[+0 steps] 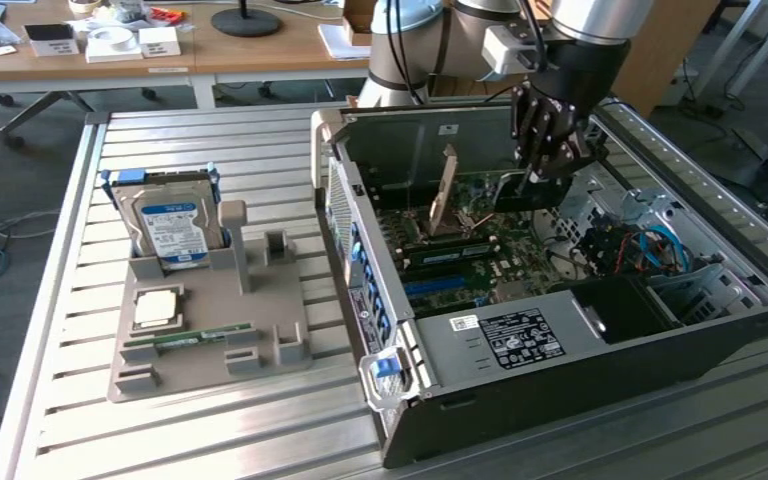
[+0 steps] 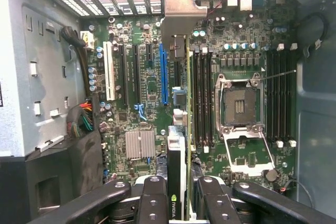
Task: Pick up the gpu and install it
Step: 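Insert the gpu into the slot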
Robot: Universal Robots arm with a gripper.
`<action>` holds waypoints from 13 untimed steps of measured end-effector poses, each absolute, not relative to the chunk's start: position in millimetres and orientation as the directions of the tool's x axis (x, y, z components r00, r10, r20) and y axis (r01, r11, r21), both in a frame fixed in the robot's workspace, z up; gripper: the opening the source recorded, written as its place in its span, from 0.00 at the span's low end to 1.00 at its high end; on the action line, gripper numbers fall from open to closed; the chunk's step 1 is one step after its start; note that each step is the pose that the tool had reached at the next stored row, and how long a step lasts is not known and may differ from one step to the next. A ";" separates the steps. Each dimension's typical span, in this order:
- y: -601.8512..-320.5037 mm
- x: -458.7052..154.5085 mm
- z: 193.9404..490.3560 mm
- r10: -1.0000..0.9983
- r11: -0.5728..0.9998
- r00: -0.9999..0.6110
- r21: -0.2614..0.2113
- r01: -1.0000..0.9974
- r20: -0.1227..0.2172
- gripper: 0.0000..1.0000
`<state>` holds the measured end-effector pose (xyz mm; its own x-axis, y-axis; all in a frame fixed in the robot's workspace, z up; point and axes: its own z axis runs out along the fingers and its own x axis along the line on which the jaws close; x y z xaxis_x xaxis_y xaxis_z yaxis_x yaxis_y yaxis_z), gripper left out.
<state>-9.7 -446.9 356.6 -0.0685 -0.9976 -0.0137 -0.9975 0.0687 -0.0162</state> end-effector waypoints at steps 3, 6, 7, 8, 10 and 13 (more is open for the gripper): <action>-446.9 -9.7 356.1 -0.998 0.069 -0.068 -0.016 -0.998 -0.014 0.27; -446.9 -9.7 356.1 -0.998 0.069 -0.068 -0.016 -0.998 -0.013 0.27; -446.9 -9.7 356.1 -0.998 0.069 -0.068 -0.016 -0.998 -0.013 0.27; -446.9 -9.7 356.1 -0.998 0.069 -0.068 -0.016 -0.998 -0.013 0.27; -446.9 -10.6 356.0 -0.998 0.069 -0.069 -0.016 -0.998 -0.013 0.27; -446.9 -12.3 355.8 -0.998 0.069 -0.068 -0.016 -0.998 -0.014 0.27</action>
<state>-12.3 -446.9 355.8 -0.0684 -0.9976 -0.0135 -0.9975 0.0686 -0.0161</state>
